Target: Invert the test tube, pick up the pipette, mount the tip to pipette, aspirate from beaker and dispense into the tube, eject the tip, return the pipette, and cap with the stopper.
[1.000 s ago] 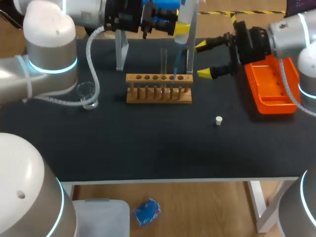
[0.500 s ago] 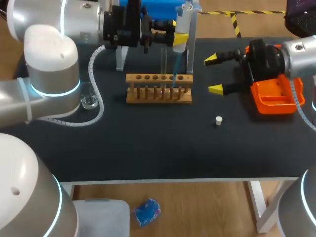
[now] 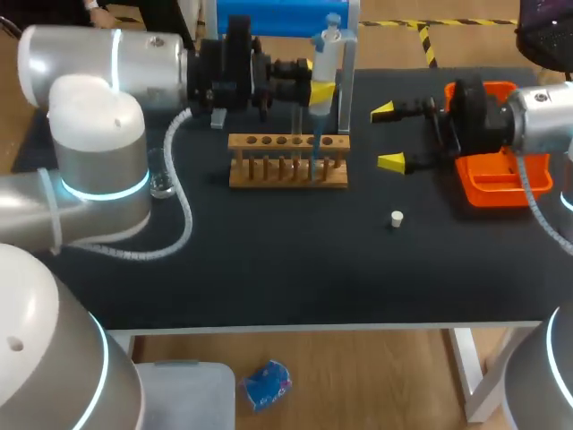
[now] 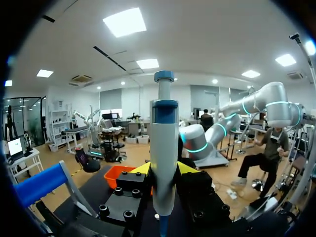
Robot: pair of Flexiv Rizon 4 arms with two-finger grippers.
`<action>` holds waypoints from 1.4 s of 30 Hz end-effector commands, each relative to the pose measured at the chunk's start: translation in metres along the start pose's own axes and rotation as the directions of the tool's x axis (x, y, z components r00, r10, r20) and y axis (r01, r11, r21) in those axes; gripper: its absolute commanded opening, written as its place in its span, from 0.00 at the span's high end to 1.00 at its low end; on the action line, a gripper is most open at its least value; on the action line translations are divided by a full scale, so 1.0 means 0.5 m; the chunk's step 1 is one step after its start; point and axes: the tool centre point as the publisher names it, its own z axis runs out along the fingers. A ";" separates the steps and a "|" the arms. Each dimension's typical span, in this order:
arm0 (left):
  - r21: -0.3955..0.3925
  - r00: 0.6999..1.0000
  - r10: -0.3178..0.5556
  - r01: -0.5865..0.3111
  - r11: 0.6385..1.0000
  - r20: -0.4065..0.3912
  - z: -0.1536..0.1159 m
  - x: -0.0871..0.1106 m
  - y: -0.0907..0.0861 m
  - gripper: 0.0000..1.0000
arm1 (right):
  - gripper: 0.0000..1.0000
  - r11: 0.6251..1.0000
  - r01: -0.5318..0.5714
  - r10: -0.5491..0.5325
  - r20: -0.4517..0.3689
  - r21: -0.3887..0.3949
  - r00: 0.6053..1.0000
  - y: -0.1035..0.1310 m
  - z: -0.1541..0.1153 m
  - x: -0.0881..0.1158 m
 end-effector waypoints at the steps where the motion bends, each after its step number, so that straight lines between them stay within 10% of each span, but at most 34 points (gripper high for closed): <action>1: 0.047 0.999 0.006 -0.009 0.999 0.049 0.004 0.015 0.028 1.00 | 0.00 0.998 -0.017 0.016 -0.015 -0.067 1.000 -0.016 0.015 -0.011; 42: 0.049 0.997 -0.048 0.045 0.998 0.064 0.036 -0.010 0.130 1.00 | 0.00 0.992 -0.084 0.080 -0.044 -0.099 0.996 0.007 0.164 -0.032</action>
